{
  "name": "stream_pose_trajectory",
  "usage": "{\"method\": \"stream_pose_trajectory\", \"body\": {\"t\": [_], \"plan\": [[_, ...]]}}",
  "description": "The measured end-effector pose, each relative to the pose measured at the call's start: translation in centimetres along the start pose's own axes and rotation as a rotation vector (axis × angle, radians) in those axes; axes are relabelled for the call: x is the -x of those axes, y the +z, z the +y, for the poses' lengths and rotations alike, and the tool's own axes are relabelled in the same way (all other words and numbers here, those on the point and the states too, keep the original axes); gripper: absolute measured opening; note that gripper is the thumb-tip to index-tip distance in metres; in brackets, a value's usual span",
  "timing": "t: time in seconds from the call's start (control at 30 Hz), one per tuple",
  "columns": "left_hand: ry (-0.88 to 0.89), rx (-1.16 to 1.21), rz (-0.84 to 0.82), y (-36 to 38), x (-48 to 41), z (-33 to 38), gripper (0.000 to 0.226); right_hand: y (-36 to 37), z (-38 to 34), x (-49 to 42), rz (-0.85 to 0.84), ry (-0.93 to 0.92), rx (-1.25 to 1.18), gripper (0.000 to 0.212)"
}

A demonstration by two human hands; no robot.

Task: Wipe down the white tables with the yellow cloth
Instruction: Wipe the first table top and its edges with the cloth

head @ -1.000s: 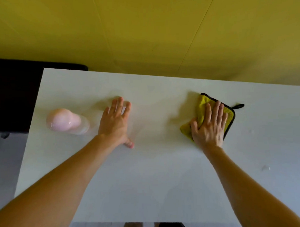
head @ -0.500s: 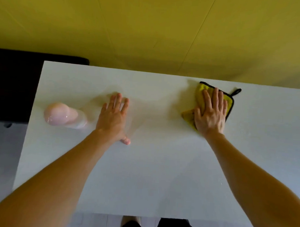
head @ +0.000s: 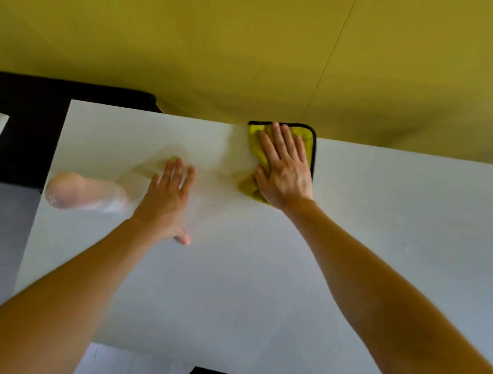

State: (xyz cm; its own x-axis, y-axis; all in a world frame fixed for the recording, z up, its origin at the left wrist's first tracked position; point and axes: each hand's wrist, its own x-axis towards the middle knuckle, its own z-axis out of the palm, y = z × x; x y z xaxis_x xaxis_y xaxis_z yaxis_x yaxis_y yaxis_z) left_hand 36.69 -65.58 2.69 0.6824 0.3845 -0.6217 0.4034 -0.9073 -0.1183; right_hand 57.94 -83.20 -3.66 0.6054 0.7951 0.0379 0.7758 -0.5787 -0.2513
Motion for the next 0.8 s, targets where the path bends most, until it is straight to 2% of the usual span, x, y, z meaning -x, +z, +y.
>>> {"method": "stream_pose_trajectory", "body": {"t": [0.13,0.2,0.23,0.27,0.4,0.47,0.53,0.6,0.7,0.77,0.8], "plan": [[0.005,0.008,-0.003,0.1,0.0,0.1,0.181,-3.2,9.8,4.2,0.046,0.454,0.076,0.087],[0.007,0.020,0.003,0.3,-0.1,-0.2,0.181,-2.8,8.0,3.6,0.051,0.624,0.095,0.090],[0.014,0.035,0.004,0.4,-0.1,-0.3,0.181,-2.2,5.4,2.8,0.044,0.622,0.081,0.093],[0.015,0.047,0.013,0.5,-0.1,-0.4,0.182,-1.5,2.0,1.8,0.039,0.546,0.060,0.093],[-0.009,-0.008,0.044,1.0,-0.3,-0.4,0.182,1.9,-11.1,-2.2,-0.083,0.011,-0.018,0.083],[-0.016,-0.012,0.061,1.1,-0.4,-0.5,0.183,1.9,-11.1,-2.6,-0.121,-0.094,-0.017,0.081],[0.003,0.023,0.052,1.2,-0.4,-0.7,0.182,1.0,-6.2,-1.0,-0.080,-0.138,-0.029,0.081],[0.012,0.033,0.031,1.0,-0.6,-0.9,0.182,-0.6,1.7,2.4,-0.017,-0.025,-0.027,0.083],[0.027,0.023,0.002,0.8,-0.5,-0.6,0.183,-4.3,13.8,7.8,0.075,0.403,0.047,0.086],[0.016,0.030,0.014,0.6,-0.5,-0.8,0.181,-5.3,15.7,8.5,0.086,0.670,0.076,0.087],[0.020,0.024,0.008,0.5,-0.4,-0.8,0.181,-4.9,14.2,7.9,0.074,0.729,0.076,0.090]]}}
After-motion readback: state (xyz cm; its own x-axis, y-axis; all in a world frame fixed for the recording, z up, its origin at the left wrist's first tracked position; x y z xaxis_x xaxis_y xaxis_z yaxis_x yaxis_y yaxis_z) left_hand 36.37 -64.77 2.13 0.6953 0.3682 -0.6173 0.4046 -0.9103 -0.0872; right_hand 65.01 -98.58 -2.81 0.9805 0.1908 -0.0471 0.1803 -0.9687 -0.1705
